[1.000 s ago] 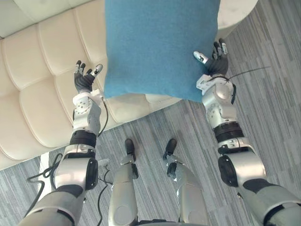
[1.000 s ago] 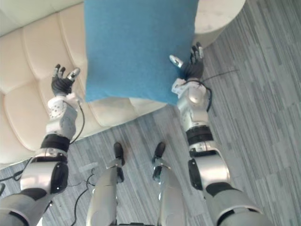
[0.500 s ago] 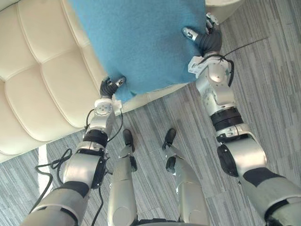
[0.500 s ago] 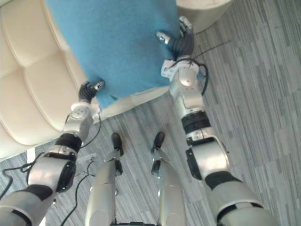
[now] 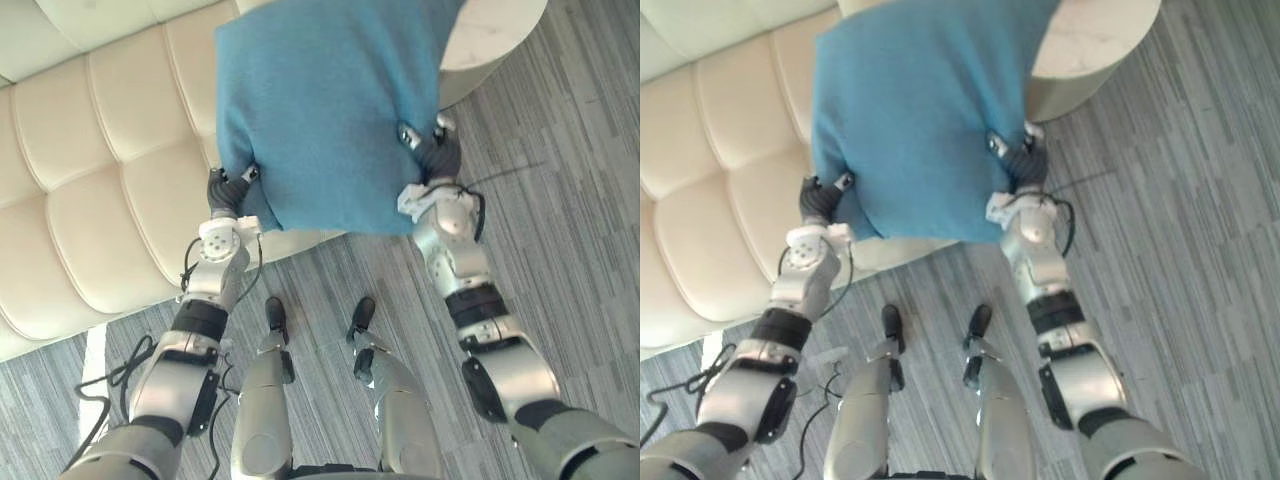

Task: Pick up cushions and gather them together orderly.

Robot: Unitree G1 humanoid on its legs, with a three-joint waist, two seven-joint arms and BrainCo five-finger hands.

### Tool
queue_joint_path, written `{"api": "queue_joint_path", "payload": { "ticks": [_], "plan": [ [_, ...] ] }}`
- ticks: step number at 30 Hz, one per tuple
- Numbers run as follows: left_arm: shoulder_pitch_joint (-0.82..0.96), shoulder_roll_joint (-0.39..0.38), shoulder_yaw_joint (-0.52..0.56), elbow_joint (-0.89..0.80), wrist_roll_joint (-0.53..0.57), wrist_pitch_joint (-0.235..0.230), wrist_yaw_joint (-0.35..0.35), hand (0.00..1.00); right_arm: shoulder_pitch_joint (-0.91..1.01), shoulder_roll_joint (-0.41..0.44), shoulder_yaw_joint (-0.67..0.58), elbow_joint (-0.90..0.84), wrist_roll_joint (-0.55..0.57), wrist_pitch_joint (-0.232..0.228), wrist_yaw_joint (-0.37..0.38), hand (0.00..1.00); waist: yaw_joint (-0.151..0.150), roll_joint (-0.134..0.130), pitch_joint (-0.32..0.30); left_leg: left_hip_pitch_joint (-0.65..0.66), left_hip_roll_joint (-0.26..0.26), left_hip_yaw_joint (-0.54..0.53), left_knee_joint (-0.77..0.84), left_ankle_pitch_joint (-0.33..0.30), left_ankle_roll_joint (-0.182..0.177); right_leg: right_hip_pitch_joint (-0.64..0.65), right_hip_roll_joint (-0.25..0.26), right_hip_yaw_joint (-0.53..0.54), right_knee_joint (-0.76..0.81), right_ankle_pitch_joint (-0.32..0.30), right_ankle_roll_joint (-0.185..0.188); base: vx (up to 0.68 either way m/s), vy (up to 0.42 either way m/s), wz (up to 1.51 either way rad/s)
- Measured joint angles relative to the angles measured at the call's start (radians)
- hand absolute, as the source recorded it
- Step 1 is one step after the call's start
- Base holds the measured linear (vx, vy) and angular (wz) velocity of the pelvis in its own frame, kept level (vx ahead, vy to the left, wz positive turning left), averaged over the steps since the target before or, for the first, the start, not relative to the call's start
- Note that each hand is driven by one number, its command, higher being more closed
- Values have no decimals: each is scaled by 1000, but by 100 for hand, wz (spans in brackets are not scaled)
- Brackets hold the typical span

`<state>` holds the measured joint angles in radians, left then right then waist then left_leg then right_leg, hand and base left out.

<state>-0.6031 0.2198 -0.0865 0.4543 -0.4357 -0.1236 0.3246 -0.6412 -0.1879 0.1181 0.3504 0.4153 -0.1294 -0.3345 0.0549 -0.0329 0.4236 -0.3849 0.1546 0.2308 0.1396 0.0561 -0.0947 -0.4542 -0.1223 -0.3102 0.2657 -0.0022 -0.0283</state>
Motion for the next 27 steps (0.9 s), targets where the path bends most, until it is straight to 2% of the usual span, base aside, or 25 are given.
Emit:
{"api": "queue_joint_path", "payload": {
  "ticks": [3,4,7,13,18,22,25,27],
  "plan": [
    [144,-47,-11,-146,0,-9,4,100,173,36,-21,-145,-27,-11,-1,100,0,1,-5,81,-13,-16,-32,1,-2,64,-6,-9,25,-36,4,45,-12,15],
    [249,-80,-12,-227,1,-31,4,100,273,73,-23,-209,-64,-32,-1,100,-1,2,-24,118,-17,-24,-56,4,-8,91,-8,-13,35,-55,5,48,-25,15],
    [397,-122,-13,-322,1,-49,4,100,386,119,-20,-275,-106,-42,6,100,0,4,-78,151,-21,-27,-86,9,-13,112,-8,-18,39,-68,6,58,-11,7],
    [679,-153,-38,-440,-2,-60,-26,100,575,133,28,-382,-193,-54,38,100,-3,12,-189,250,-36,-62,-138,10,-14,223,-11,-53,6,-87,20,91,18,19],
    [860,-153,-23,-544,-28,-64,-52,100,648,146,82,-417,-221,-63,81,100,8,18,-230,327,-44,-85,-137,-10,-2,330,-11,-65,-34,-92,33,32,37,12],
    [925,-154,-9,-555,-45,-66,-76,100,686,146,111,-424,-221,-76,107,100,9,26,-263,336,-47,-120,-100,-34,0,389,-12,-92,-53,-93,42,13,28,25],
    [926,-155,-9,-555,-48,-66,-92,100,693,137,111,-422,-221,-89,107,100,0,36,-263,254,-44,-188,30,-88,-2,416,-18,-162,-31,-125,52,-60,4,68],
    [925,-155,-10,-555,-48,-65,-93,100,693,129,103,-417,-222,-91,107,100,1,38,-267,225,-34,-176,49,-123,28,422,-30,-208,-32,-140,49,-61,8,73]
  ]
}}
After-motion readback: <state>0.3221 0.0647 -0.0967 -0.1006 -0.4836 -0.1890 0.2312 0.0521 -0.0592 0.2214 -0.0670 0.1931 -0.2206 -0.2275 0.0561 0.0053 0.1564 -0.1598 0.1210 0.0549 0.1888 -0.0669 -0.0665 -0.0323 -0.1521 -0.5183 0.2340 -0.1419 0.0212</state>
